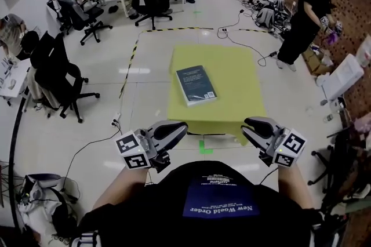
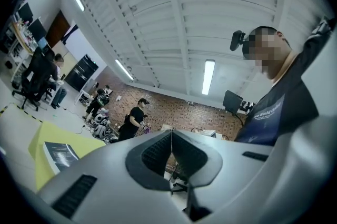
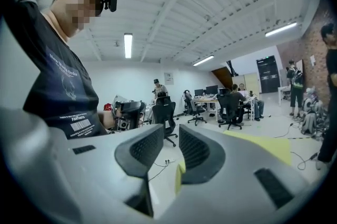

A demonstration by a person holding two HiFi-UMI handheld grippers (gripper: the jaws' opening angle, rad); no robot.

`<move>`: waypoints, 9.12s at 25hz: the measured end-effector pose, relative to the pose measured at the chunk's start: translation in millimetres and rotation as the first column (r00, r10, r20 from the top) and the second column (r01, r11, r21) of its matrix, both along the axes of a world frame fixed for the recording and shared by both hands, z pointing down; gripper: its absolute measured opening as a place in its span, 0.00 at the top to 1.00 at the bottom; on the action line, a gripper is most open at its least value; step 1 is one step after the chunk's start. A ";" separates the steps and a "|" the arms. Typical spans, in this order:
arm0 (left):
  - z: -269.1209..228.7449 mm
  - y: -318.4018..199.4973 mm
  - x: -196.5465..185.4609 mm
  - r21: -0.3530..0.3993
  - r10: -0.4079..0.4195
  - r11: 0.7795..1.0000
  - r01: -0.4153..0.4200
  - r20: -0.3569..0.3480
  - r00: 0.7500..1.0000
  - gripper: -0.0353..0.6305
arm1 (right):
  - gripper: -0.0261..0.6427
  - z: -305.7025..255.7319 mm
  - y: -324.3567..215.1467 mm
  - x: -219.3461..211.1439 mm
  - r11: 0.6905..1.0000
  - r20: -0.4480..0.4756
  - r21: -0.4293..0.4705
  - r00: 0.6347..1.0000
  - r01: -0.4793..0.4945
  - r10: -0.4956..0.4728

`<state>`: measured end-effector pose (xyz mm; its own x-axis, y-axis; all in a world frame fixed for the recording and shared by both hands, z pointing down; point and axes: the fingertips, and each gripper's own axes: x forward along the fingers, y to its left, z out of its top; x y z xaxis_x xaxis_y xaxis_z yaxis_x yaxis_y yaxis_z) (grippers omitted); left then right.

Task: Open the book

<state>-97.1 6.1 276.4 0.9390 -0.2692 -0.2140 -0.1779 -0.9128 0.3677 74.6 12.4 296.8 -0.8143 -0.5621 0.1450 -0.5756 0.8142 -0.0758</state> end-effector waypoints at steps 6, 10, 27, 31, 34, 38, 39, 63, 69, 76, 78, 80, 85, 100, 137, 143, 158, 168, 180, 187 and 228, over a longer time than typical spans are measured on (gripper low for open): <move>17.3 -56.9 25.9 -0.056 -0.039 0.998 0.040 0.027 0.999 0.94 | 0.86 7.6 -71.6 25.5 0.999 0.007 -0.017 0.999 0.045 -0.044; 10.4 -97.5 54.3 -0.040 -0.131 0.990 0.134 0.057 0.990 0.94 | 0.86 10.6 -124.1 44.8 0.988 0.013 0.006 0.988 0.151 -0.151; 47.5 -209.6 99.0 -0.182 -0.254 0.944 0.276 0.138 0.957 0.94 | 0.79 49.7 -260.1 44.3 0.939 -0.055 -0.019 0.937 0.343 -0.344; 49.1 -235.8 78.2 -0.141 -0.198 0.966 0.215 0.127 0.972 0.94 | 0.75 55.9 -267.9 12.2 0.950 -0.138 -0.022 0.940 0.312 -0.312; 54.6 -248.9 56.6 -0.120 -0.186 0.972 0.203 0.142 0.972 0.94 | 0.72 63.5 -265.5 -12.8 0.945 -0.225 -0.013 0.920 0.327 -0.321; 77.3 -260.0 37.2 -0.145 -0.197 0.965 0.221 0.164 0.967 0.94 | 0.68 96.5 -268.8 -44.6 0.930 -0.341 -0.059 0.868 0.363 -0.360; 85.9 -261.5 34.5 -0.160 -0.200 0.961 0.227 0.169 0.965 0.94 | 0.66 111.6 -269.9 -53.2 0.922 -0.373 -0.085 0.846 0.379 -0.382; 239.7 -218.3 11.3 -0.367 -0.234 0.896 0.249 0.085 0.969 0.94 | 0.59 352.1 -268.7 -148.4 0.778 -0.769 -0.042 0.477 0.627 -0.426; 239.9 -218.6 9.4 -0.369 -0.241 0.894 0.255 0.086 0.967 0.94 | 0.74 347.6 -262.0 -145.8 0.777 -0.742 -0.095 0.476 0.622 -0.472; 233.7 -216.7 6.8 -0.365 -0.248 0.893 0.264 0.090 0.965 0.94 | 0.83 336.9 -263.1 -144.3 0.827 -0.707 -0.103 0.545 0.552 -0.451; 234.2 -216.3 6.7 -0.367 -0.248 0.892 0.263 0.091 0.965 0.94 | 0.83 332.9 -264.6 -143.2 0.840 -0.686 -0.105 0.573 0.532 -0.448; 234.8 -215.5 6.4 -0.369 -0.247 0.891 0.263 0.092 0.965 0.94 | 0.84 326.8 -266.6 -141.8 0.852 -0.662 -0.102 0.604 0.514 -0.444; 233.6 -213.7 5.9 -0.371 -0.244 0.891 0.261 0.091 0.965 0.94 | 0.85 307.1 -270.4 -135.9 0.875 -0.601 -0.090 0.675 0.476 -0.429; 224.8 -215.5 10.5 -0.369 -0.189 0.904 0.214 0.101 0.977 0.94 | 0.87 237.4 -301.4 -72.7 0.977 -0.055 -0.208 0.997 0.039 -0.051; 224.1 -213.7 59.3 -0.417 -0.082 0.900 0.126 0.121 0.989 0.94 | 0.73 315.5 -343.3 220.6 0.341 -0.056 -0.702 0.526 -0.625 0.848; 215.6 -218.9 61.1 -0.407 -0.080 0.906 0.116 0.104 0.991 0.94 | 0.73 243.8 -358.0 225.1 0.572 -0.056 -0.407 0.644 -0.712 0.763; 208.7 -216.5 69.5 -0.415 -0.087 0.902 0.120 0.097 0.991 0.94 | 0.99 300.0 -345.1 -13.7 0.962 -0.386 -0.245 0.922 -0.122 0.019; 208.0 -218.4 71.9 -0.426 -0.107 0.895 0.129 0.075 0.991 0.94 | 0.97 333.3 -325.7 -48.9 0.942 -0.546 -0.334 0.820 -0.025 -0.171; 201.2 -221.8 57.1 -0.425 -0.113 0.897 0.123 0.048 0.992 0.94 | 0.89 305.8 -344.2 -45.1 0.949 -0.438 -0.300 0.898 -0.095 -0.048; 206.2 -219.4 59.4 -0.409 -0.098 0.905 0.120 0.074 0.992 0.94 | 0.89 278.4 -345.9 -39.0 0.962 -0.386 -0.253 0.923 -0.103 -0.002; -21.8 -236.9 14.1 0.006 -0.300 0.954 0.300 0.027 0.954 0.94 | 0.98 -37.9 -271.8 75.7 0.975 0.096 -0.026 0.970 -0.220 0.222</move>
<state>-83.0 -230.8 254.6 0.8206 -0.5389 -0.1902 -0.4534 -0.8165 0.3575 150.3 -259.4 258.8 -0.6808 -0.7279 0.0811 -0.7303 0.6661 -0.1516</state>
